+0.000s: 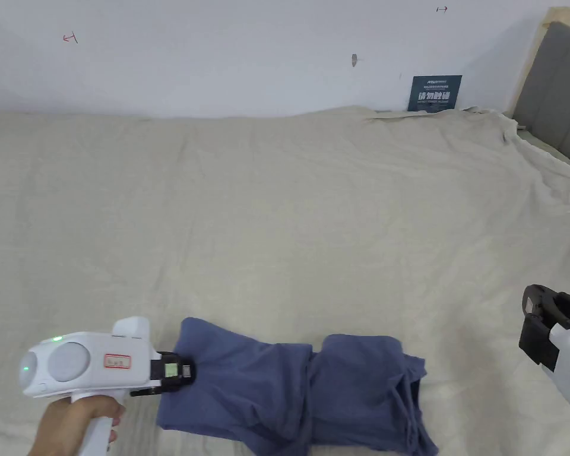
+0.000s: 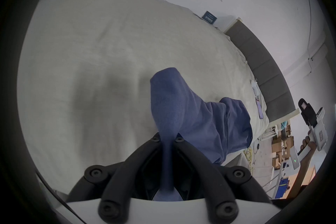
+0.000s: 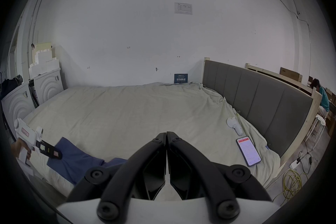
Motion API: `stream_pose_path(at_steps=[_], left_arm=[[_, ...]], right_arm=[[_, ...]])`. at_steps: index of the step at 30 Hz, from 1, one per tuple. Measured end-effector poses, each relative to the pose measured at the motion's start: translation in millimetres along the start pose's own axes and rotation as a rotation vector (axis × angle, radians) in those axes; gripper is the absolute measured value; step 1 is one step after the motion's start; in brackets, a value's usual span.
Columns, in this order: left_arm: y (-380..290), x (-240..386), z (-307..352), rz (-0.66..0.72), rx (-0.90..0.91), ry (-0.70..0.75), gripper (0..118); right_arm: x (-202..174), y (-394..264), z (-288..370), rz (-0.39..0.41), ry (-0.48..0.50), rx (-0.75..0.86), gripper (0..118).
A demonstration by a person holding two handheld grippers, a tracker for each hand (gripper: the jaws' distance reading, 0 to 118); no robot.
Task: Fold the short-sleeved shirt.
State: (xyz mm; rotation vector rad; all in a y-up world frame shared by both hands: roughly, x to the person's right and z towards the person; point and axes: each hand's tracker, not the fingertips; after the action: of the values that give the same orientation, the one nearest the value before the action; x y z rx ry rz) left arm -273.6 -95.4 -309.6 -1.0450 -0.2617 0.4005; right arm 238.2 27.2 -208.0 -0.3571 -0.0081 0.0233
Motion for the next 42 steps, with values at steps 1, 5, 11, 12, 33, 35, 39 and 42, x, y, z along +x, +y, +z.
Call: stream_pose_path(at_steps=[1, 5, 11, 12, 33, 35, 39, 42], left_arm=[[1, -7, 8, 0.001, -0.003, 0.03, 3], [4, -35, 40, 0.038, 0.016, 0.097, 3], [3, -24, 65, 0.037, 0.024, 0.146, 3], [4, -18, 65, 0.036, 0.025, 0.14, 3], [13, 177, -77, -0.245, -0.205, -0.131, 4], [9, 190, -92, -0.253, -0.223, -0.143, 4], [0, 206, -123, -0.258, -0.26, -0.109, 4], [-8, 212, -142, -0.257, -0.277, -0.042, 4]], right_arm=[[-1, 0, 0, 0.001, 0.004, 0.001, 0], [-7, 1, -3, 0.004, 0.018, 0.002, 0], [-12, 0, -5, 0.007, 0.039, 0.003, 0], [-12, 0, -5, 0.007, 0.042, 0.003, 0], [9, -6, 3, -0.019, 0.014, 0.012, 0], [13, -8, 4, -0.025, 0.008, 0.008, 0], [26, -14, 3, -0.028, -0.007, 0.002, 0], [28, -14, 7, -0.032, -0.016, 0.002, 0]])
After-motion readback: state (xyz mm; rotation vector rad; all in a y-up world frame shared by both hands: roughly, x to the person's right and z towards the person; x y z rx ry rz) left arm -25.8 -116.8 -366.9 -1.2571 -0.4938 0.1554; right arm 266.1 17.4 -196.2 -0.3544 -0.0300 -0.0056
